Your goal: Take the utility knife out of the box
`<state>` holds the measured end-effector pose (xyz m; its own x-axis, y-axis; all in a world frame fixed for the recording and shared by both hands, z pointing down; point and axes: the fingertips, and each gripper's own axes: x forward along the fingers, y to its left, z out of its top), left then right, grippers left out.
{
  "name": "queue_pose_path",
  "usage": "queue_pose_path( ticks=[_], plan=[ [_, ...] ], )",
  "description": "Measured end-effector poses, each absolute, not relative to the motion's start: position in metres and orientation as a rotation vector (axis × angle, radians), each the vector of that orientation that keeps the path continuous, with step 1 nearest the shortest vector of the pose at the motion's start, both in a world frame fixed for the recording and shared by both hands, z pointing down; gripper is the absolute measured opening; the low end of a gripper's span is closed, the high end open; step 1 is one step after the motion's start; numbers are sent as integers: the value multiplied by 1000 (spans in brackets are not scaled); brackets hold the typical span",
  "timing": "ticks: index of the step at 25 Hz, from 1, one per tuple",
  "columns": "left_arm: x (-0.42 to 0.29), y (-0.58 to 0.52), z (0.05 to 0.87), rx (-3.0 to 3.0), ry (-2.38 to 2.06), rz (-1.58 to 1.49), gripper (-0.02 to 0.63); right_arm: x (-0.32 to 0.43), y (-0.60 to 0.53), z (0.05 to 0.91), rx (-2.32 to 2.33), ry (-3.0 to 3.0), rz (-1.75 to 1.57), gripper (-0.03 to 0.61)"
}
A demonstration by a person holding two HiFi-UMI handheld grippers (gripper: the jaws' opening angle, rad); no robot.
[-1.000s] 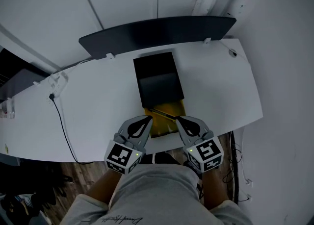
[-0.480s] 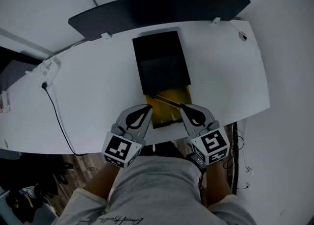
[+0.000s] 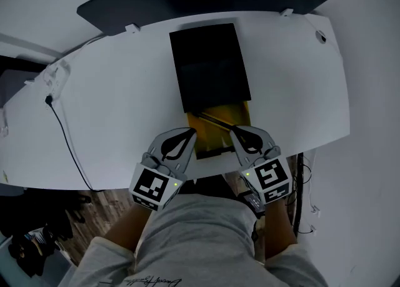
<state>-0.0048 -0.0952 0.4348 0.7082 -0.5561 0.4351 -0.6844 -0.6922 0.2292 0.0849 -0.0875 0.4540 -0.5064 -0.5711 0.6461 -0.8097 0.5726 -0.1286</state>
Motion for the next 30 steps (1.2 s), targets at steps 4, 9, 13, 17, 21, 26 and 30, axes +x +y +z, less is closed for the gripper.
queue_pose_path(
  ticks=[4,9,13,17,21,26,30],
  plan=[
    [-6,-95,449,2524,-949,485,0,83,-90,470,1070,-2225,581,15],
    [-6,-97,460,2499,-942,487,0,82,-90,490,992,-2169,554,15],
    [-3,-97,466,2489,-921,497,0,79,-87,507,914,-2122,537,18],
    [-5,-95,478,2447,-929,503,0,77,-86,523,835,-2073,489,49],
    [-5,-95,481,2423,-916,508,0,74,-85,536,766,-2036,464,74],
    [-8,-95,489,2423,-926,496,0,71,-87,550,709,-2005,464,107],
    [-10,-95,492,2409,-927,491,0,68,-85,560,650,-1974,455,136]
  ],
)
